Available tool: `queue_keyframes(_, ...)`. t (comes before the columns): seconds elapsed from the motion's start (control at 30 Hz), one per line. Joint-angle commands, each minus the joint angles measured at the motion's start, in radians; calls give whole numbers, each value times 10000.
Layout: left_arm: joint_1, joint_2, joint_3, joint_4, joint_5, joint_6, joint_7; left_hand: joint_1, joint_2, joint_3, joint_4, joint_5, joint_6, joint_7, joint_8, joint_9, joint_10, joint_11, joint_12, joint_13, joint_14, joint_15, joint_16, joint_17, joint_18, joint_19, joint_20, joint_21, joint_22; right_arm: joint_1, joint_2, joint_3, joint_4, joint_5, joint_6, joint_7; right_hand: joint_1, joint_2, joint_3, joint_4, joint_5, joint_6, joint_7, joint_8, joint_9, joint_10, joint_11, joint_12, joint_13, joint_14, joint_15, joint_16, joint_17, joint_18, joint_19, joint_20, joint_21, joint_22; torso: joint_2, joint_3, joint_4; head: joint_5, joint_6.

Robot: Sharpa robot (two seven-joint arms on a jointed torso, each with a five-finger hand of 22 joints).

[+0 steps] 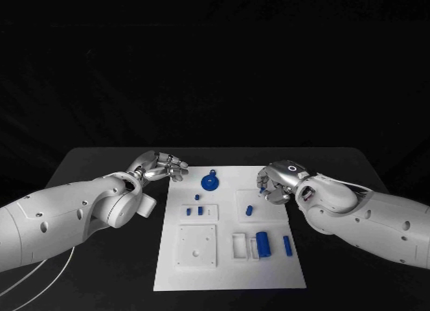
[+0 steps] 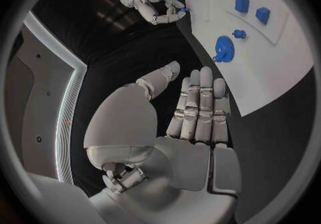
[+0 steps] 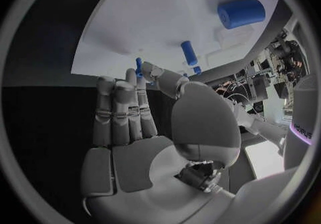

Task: Assemble the parts on the task board

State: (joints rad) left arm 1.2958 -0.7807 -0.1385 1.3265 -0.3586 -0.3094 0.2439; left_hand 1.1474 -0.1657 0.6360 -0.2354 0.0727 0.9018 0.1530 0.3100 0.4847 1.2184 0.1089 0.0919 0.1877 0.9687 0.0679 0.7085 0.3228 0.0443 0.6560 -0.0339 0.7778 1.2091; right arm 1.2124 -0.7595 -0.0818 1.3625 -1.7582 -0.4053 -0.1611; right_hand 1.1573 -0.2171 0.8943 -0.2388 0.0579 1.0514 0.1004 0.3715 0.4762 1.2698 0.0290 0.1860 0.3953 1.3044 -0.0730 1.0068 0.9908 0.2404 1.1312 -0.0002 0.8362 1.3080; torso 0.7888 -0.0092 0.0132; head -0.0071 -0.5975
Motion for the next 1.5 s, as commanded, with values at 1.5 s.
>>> queue_keyframes(1.5,23,616,8,-386,462,-253,256,16,90,-31,-7,37,-38,-27,69,-6,64,-7,-29,-23,97,16,-114,40,30,-15,46,-92,21,-619,2071,-676,1542,-1211,752,-214,-46,29,110,-15,-13,61,-10,35,31,217,40,-5,20,28,-50,39,16,214,80,-41,87,205,-29,-19,17,895,-229)
